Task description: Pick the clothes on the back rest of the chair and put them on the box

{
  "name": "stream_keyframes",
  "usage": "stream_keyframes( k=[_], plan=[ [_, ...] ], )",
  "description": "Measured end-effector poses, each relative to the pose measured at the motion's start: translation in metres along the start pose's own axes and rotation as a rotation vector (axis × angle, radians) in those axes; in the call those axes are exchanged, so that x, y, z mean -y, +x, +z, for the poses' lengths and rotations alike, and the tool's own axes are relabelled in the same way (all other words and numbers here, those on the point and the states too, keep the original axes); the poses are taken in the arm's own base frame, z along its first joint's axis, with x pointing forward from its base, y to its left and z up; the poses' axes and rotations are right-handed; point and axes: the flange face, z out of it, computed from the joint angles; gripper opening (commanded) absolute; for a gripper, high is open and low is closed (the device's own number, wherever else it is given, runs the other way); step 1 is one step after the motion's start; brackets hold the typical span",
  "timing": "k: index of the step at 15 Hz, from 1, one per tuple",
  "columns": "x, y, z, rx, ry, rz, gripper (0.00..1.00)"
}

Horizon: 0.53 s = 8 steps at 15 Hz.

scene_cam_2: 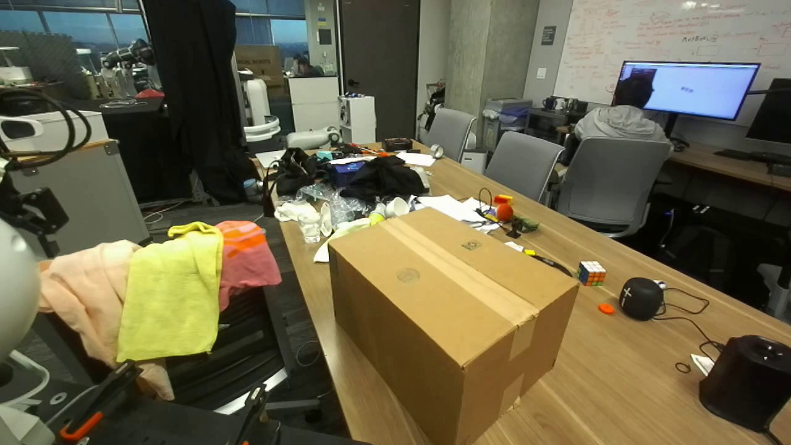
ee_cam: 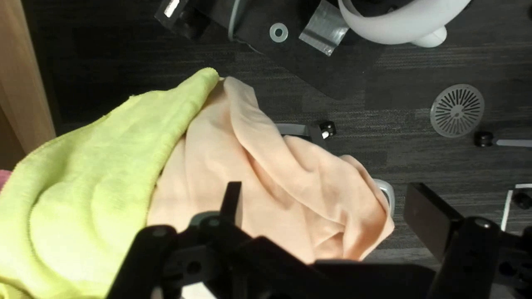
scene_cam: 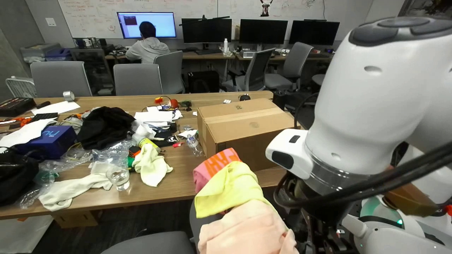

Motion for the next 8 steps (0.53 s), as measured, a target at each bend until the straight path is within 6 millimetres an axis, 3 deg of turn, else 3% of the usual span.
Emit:
stream_keyframes(
  k=[8],
  plan=[
    [0.042, 0.022, 0.018, -0.073, -0.031, 0.007, 1.00]
  ],
)
